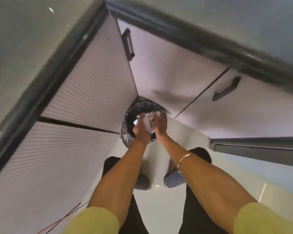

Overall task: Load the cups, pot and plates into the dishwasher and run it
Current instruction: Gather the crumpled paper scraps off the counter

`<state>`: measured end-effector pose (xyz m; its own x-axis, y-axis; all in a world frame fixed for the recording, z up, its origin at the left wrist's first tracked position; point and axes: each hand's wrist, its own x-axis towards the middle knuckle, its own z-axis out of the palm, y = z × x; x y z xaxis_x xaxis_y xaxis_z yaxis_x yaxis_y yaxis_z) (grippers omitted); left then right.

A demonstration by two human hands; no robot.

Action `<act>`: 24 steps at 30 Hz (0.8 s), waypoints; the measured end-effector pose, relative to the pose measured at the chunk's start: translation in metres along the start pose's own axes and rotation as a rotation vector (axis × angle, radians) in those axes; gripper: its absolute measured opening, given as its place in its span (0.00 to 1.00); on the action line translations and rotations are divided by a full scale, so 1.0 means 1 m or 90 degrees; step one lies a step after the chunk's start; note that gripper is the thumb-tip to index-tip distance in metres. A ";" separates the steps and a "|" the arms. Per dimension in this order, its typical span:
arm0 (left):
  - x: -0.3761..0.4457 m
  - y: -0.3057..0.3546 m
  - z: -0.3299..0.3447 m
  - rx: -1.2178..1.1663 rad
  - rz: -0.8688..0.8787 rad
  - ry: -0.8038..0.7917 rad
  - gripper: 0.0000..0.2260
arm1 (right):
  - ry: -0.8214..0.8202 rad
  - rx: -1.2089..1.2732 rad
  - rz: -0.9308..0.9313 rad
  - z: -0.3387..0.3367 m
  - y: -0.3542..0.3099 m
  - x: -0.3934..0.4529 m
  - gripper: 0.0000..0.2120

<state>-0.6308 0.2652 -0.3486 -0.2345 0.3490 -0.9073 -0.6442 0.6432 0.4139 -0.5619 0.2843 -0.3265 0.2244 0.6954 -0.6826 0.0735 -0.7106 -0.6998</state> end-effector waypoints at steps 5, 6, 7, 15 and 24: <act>0.067 -0.029 -0.006 0.044 0.012 0.078 0.28 | -0.009 0.007 0.051 0.025 0.074 0.070 0.12; 0.084 -0.034 -0.004 0.028 -0.013 0.106 0.29 | -0.016 0.014 0.070 0.030 0.087 0.082 0.13; 0.099 -0.037 -0.005 0.028 -0.019 0.115 0.30 | -0.023 0.023 0.085 0.034 0.098 0.094 0.13; 0.184 -0.058 -0.018 -0.051 -0.103 -0.011 0.37 | -0.164 0.095 0.203 0.058 0.140 0.133 0.21; 0.108 -0.039 -0.032 -0.152 -0.093 0.020 0.23 | -0.114 0.071 0.206 0.009 0.111 0.077 0.13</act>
<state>-0.6547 0.2559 -0.4646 -0.1466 0.2415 -0.9593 -0.8249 0.5054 0.2533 -0.5455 0.2598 -0.4586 0.0454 0.4515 -0.8911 -0.0812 -0.8874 -0.4538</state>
